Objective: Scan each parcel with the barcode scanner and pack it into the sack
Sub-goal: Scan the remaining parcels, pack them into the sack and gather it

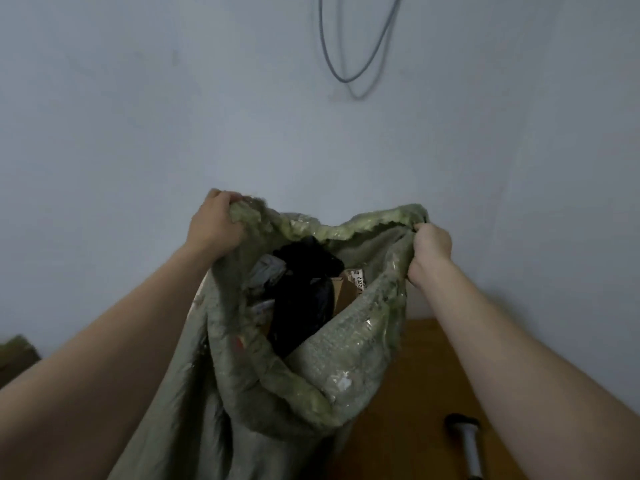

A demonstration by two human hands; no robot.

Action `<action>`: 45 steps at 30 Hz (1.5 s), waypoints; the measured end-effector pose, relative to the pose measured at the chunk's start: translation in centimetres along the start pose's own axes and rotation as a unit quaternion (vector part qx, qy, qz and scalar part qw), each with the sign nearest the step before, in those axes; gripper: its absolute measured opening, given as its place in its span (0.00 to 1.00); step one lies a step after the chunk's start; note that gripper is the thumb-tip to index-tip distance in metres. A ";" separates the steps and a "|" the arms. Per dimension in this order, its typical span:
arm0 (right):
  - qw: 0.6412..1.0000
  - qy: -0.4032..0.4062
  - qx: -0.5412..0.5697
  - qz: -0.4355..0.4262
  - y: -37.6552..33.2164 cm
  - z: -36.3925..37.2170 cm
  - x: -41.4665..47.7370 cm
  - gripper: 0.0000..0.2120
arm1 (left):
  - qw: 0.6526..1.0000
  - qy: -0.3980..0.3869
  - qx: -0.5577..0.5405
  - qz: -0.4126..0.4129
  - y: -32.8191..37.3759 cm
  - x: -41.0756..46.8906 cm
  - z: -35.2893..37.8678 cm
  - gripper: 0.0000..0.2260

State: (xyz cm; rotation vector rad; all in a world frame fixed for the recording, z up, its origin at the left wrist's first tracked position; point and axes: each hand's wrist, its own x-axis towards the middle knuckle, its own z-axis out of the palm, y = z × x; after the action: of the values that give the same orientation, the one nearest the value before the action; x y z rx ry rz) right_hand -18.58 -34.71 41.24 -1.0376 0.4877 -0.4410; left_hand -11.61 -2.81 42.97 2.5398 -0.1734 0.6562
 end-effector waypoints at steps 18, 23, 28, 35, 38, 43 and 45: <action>0.966 -0.168 -0.123 -0.152 -8.9 5.1 1.9 0.08 | 0.986 0.037 -0.162 -0.024 7.7 8.0 -4.8 0.25; 0.947 -0.146 -0.120 -0.261 -11.6 5.0 2.3 0.09 | 0.947 0.107 -0.304 -0.004 7.5 9.8 -6.3 0.29; 0.961 -0.169 -0.163 -0.150 -7.9 5.5 3.0 0.11 | 0.986 0.013 -0.162 -0.022 9.4 7.9 -3.2 0.22; 0.972 -0.118 -0.182 -0.087 -5.4 2.9 5.6 0.10 | 0.989 -0.146 0.017 0.010 8.3 4.9 2.5 0.15; 0.976 -0.095 -0.184 -0.068 -4.1 2.1 6.6 0.09 | 0.962 -0.120 0.223 0.103 8.6 2.7 5.4 0.26; 0.984 -0.016 -0.154 -0.090 -2.1 1.1 8.0 0.12 | 0.901 -0.382 0.020 0.206 11.3 -3.2 8.3 0.26; 0.982 0.007 -0.157 -0.105 -2.1 0.9 8.2 0.11 | 0.844 -0.496 0.068 0.192 11.6 -5.1 9.9 0.32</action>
State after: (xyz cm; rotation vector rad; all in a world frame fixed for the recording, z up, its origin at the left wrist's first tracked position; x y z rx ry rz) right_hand -11.66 -39.59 42.08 -1.3986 0.4714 -0.5698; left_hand -14.74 -17.85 38.17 2.7447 -1.0296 -0.6206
